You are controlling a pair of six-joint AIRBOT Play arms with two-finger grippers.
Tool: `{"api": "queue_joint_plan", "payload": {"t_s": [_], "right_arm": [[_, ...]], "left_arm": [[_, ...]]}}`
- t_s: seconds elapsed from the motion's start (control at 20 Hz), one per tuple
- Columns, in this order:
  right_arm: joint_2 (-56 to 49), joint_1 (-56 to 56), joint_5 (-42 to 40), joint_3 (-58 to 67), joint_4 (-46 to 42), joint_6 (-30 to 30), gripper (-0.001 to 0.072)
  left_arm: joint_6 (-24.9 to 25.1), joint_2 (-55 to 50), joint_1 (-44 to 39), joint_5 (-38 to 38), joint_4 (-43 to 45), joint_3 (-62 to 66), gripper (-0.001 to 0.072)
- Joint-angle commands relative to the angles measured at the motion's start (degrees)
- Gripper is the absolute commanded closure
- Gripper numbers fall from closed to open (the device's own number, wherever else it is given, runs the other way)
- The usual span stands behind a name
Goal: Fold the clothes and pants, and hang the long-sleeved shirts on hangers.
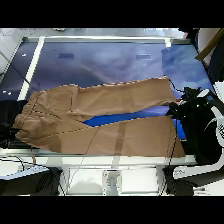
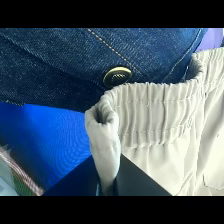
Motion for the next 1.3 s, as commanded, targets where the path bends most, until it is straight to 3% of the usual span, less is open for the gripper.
{"api": "queue_joint_plan", "payload": {"t_s": [0.0, 0.05, 0.1, 0.15, 0.2, 0.4, 0.55, 0.7, 0.85, 0.95, 1.25], "right_arm": [[-0.1, 0.1, 2.1, 0.0, 0.0, -1.6, 0.0405], [-0.1, 0.1, 2.1, 0.0, -0.1, -1.7, 0.0406], [-0.2, 0.1, 2.1, 0.0, 0.0, -2.0, 0.0472], [-0.3, 0.3, 2.2, 0.0, -0.1, -2.1, 0.0675], [-0.2, 0.5, 2.2, 0.1, 0.2, -2.3, 0.0695], [6.8, 0.5, 3.6, 1.8, -1.2, -2.3, 0.0696], [17.2, -1.8, 5.3, 5.9, -2.0, -2.0, 0.0698], [24.3, -3.0, 6.0, 11.8, -1.5, -2.0, 0.0699], [24.7, -2.8, 5.1, 18.1, 1.1, -1.8, 0.0699], [22.8, -2.3, 2.9, 20.5, 2.7, -1.5, 0.0699], [8.9, 2.5, -7.9, 23.8, 4.0, 2.8, 0.0699]], "left_arm": [[0.0, 0.0, 0.0, 0.0, 0.0, 0.1, 0.0683], [0.0, 0.0, 0.0, 0.0, 0.0, 0.1, 0.0683], [0.0, 0.0, 0.0, 0.0, 0.0, 0.1, 0.0683], [0.0, 0.0, 0.0, 0.0, 0.0, 0.1, 0.0683], [0.0, 0.0, 0.0, 0.0, 0.0, 0.1, 0.0683], [-0.2, 2.5, 0.4, -6.0, 3.6, 4.3, 0.0685], [-6.3, 7.0, 0.3, -12.4, 15.4, 13.4, 0.0685], [-7.4, 10.5, -0.8, -17.2, 16.6, 21.9, 0.0686], [-7.9, 11.4, -8.7, -20.1, 16.7, 30.7, 0.0687], [-8.3, 11.1, -17.0, -15.8, 18.4, 34.4, 0.0687], [-25.2, 0.1, -39.1, -8.2, 43.4, 39.3, 0.0687]]}}
